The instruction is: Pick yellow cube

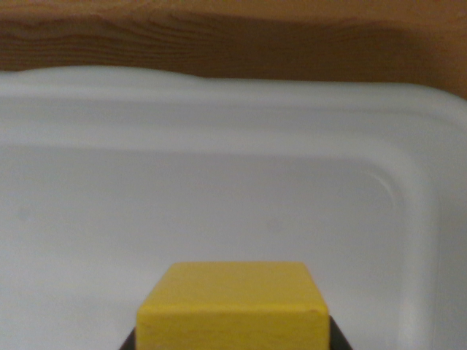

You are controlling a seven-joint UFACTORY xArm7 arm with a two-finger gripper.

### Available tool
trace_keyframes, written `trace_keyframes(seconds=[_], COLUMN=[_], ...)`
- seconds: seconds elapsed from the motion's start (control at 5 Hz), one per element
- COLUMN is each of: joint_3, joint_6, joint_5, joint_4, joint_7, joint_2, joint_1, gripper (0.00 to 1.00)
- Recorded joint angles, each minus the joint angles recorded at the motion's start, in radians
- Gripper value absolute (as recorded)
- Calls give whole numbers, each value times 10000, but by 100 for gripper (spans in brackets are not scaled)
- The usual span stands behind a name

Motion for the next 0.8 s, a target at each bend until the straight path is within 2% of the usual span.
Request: trace_keyframes(seconds=[0.2,0.4,0.6,0.8], joint_3=[0,-2,-2,-4], joint_6=[0,247,247,448], joint_5=[0,-6,-6,-11], joint_4=[0,192,192,348], joint_7=[0,14,14,24], joint_2=[0,-56,-56,-100], joint_1=[0,-2,-2,-3], gripper=[100,100,100,100])
